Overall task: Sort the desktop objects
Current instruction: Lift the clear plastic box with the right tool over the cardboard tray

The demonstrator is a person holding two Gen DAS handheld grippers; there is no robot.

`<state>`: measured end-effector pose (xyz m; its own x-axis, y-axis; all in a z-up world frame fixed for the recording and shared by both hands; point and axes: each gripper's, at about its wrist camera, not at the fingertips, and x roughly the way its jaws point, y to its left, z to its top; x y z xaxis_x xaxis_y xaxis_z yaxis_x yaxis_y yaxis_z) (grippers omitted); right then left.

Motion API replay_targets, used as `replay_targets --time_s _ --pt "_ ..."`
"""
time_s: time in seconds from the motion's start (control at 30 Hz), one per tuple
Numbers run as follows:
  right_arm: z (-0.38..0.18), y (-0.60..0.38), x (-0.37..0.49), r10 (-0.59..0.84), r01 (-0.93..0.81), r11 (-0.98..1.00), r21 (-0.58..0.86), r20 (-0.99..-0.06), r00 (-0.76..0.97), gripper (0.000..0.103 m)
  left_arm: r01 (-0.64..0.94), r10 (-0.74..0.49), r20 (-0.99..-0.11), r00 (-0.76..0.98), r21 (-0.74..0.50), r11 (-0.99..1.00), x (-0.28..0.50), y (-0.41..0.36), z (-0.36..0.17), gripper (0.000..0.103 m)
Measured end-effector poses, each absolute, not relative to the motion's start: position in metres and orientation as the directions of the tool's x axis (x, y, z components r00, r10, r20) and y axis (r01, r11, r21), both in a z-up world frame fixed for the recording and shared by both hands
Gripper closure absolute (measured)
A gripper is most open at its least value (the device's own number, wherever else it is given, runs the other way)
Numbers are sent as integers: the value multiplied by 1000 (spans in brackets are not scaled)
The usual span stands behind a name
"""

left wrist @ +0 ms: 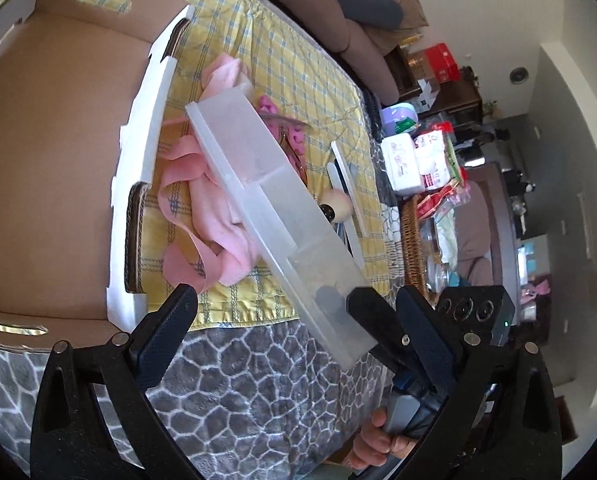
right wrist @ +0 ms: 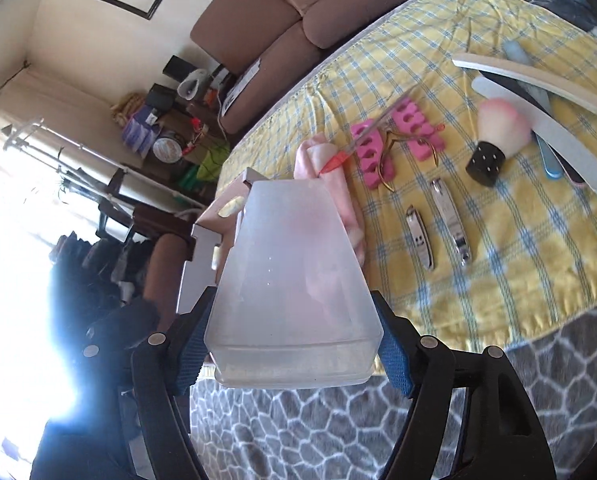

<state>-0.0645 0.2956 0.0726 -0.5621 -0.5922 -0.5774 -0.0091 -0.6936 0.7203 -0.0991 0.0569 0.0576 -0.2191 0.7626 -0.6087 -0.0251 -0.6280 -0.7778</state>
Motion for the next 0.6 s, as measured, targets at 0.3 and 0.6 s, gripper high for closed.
replay_targets --time_s 0.3,0.6 --pt "104 262 -31 -547 127 -794 594 -609 -574 29 -74 782 -582 -224 -789 -609 -85 64 76 39" --pt "146 221 -26 -535 201 -815 544 -572 -622 29 -140 782 -560 -274 -781 -609 -84 6 131 39"
